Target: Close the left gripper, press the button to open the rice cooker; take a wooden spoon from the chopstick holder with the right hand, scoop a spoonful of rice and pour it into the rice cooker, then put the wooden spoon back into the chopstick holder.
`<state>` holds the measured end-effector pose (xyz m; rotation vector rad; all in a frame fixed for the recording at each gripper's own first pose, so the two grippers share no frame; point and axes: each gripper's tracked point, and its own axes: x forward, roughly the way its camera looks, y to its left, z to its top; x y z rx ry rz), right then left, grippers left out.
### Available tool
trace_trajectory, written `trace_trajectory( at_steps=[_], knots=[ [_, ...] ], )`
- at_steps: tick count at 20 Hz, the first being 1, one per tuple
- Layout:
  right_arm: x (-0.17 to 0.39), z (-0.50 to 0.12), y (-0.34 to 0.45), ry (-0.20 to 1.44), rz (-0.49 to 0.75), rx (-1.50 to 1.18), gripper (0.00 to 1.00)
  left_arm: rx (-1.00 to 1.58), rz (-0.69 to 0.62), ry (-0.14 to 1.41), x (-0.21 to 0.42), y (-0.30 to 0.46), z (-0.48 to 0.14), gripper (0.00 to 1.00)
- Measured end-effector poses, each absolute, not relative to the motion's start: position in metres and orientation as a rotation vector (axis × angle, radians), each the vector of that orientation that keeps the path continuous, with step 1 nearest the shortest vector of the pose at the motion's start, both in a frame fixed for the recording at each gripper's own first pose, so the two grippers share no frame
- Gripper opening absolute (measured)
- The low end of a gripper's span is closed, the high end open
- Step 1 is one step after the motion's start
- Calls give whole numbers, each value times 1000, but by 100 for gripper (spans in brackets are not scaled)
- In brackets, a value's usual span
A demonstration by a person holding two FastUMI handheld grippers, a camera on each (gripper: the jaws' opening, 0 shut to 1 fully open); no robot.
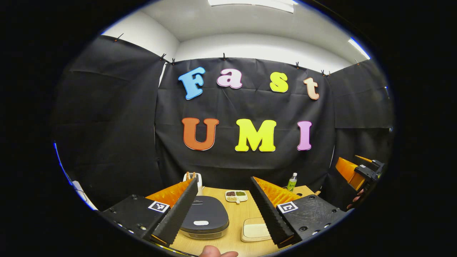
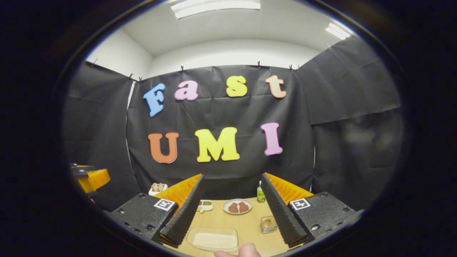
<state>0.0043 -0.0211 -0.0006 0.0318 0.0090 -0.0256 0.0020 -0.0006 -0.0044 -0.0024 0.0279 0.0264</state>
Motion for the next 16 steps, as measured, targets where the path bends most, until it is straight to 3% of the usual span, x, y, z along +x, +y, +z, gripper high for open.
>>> trace_trajectory(
  at_steps=[16],
  knots=[
    [13,-10,-41,34,-35,35,100,-52,47,113,11,6,-19,94]
  ],
)
